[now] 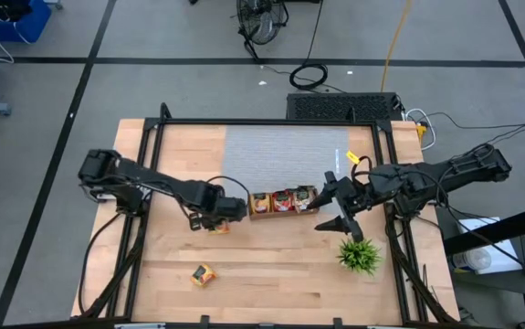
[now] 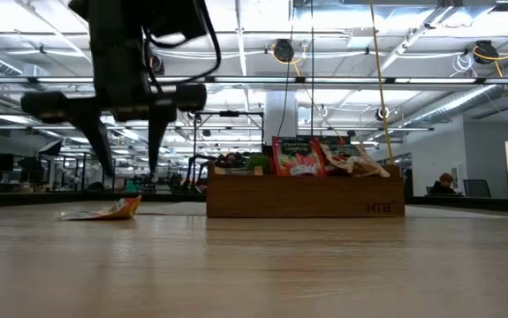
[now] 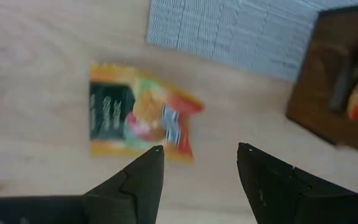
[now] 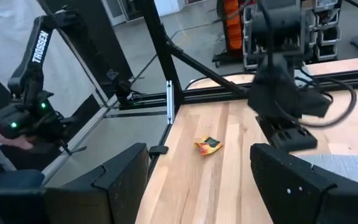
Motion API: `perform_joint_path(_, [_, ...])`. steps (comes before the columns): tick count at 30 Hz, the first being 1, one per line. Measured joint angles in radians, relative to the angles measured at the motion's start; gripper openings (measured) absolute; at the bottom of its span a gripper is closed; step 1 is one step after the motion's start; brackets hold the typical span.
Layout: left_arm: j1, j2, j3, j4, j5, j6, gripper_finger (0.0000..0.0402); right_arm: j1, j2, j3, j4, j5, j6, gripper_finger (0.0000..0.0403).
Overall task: Pick & Place Tea
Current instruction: Put the yellow tea bag into the left section of the wooden organizer
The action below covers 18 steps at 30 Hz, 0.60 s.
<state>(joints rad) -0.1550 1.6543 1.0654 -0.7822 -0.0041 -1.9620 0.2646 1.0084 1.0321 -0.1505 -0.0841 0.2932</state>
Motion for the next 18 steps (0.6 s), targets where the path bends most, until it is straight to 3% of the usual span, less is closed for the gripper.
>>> perform_joint_path(10, [0.004,0.135,0.0,0.027,-0.024,0.011,0.0202,0.0,0.0,0.0,-0.004,-0.025,-0.017,0.0265])
perform_joint_path(18, [0.009,0.158,0.003,0.025,-0.052,0.002,0.0199,0.0,0.0,0.0,-0.004,-0.052,-0.021,0.0265])
